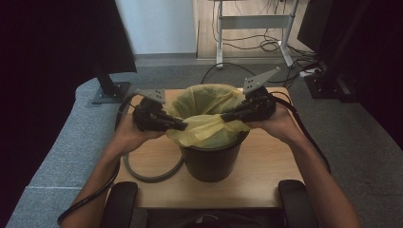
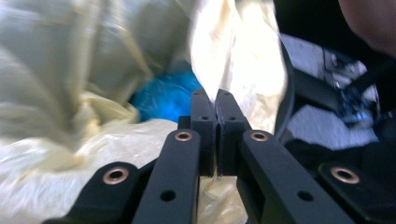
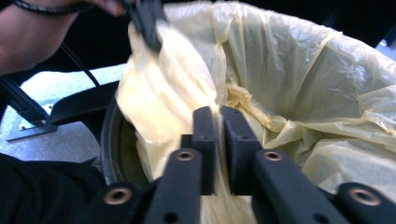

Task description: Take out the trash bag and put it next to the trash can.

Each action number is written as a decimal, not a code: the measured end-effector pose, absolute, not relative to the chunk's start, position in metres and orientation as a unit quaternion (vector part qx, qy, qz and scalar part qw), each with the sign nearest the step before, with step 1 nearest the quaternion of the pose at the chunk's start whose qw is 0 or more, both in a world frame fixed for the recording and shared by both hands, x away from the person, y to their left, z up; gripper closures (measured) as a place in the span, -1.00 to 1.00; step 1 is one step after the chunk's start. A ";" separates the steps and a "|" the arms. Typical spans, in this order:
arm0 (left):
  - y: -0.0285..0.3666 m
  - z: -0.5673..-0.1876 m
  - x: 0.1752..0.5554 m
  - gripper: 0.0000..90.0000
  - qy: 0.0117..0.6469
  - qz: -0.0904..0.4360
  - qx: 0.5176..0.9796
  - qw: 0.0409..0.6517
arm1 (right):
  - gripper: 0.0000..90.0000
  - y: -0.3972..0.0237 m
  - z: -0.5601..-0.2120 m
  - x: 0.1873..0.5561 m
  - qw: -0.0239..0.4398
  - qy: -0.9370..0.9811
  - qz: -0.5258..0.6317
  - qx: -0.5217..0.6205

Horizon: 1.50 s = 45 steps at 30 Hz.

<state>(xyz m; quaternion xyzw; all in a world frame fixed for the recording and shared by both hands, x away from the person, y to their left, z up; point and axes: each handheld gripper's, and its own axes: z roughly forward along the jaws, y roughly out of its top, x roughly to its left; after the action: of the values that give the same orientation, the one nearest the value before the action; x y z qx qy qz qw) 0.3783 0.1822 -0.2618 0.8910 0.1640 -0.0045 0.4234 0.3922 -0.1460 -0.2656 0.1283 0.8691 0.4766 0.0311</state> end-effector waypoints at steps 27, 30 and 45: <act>0.205 -0.265 0.444 0.88 0.278 0.072 0.870 0.400 | 0.68 -0.170 -0.277 0.415 0.106 0.884 0.415 0.190; 0.204 -0.267 0.451 0.78 0.285 0.073 0.870 0.396 | 0.70 -0.173 -0.274 0.421 0.124 0.879 0.414 0.202; 0.204 -0.290 0.481 -0.24 0.327 0.032 0.869 0.369 | -0.60 -0.178 -0.292 0.455 0.179 0.863 0.371 0.294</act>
<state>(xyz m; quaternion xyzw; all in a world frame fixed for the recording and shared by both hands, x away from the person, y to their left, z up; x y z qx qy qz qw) 0.4808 0.2039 -0.2905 0.8691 0.3273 0.0318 0.3694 0.4547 -0.1783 -0.2924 0.2942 0.8626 0.3709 0.1787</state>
